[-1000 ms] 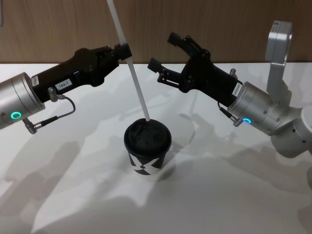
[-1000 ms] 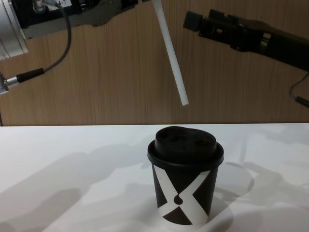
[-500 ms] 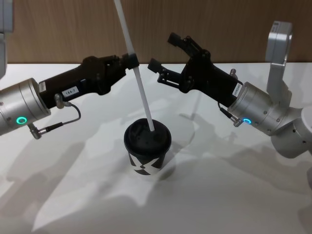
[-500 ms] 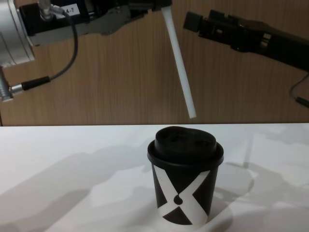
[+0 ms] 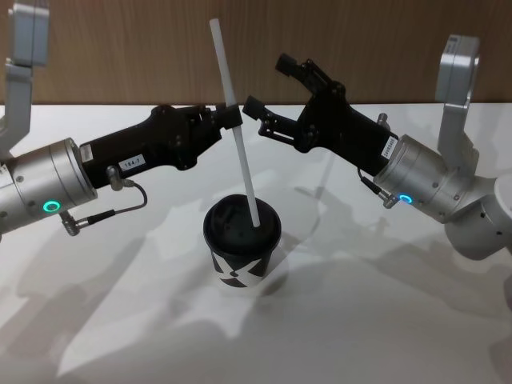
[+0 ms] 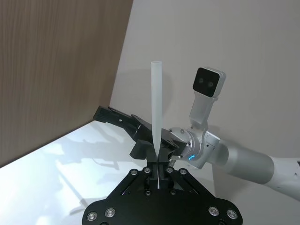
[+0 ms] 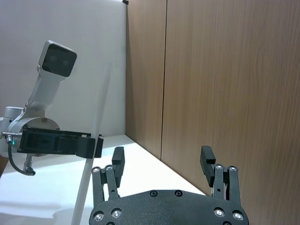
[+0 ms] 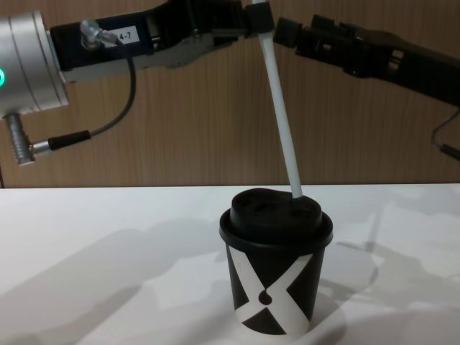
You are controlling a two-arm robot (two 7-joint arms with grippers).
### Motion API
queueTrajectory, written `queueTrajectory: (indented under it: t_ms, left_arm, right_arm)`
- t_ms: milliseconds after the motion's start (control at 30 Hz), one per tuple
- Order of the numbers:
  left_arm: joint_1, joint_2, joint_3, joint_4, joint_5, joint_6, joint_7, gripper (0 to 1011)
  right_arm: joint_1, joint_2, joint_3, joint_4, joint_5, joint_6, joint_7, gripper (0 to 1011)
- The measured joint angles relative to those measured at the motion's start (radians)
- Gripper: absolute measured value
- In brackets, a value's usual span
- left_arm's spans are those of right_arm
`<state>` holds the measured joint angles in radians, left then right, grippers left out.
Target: Pick up the straw with one hand, pass it to the other hand, and insert it into the cup.
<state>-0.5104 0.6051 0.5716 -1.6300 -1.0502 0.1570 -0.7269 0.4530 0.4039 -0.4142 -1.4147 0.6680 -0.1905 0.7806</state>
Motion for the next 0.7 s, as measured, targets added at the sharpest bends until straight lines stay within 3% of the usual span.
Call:
queueTrajectory:
  t_ms: [700]
  left_arm:
    - [-0.003, -0.014, 0.028, 0.013, 0.042, -0.052, 0.022, 19]
  right_arm:
    - [0.0, 0.0, 0.0, 0.0, 0.0, 0.0, 0.0, 1001]
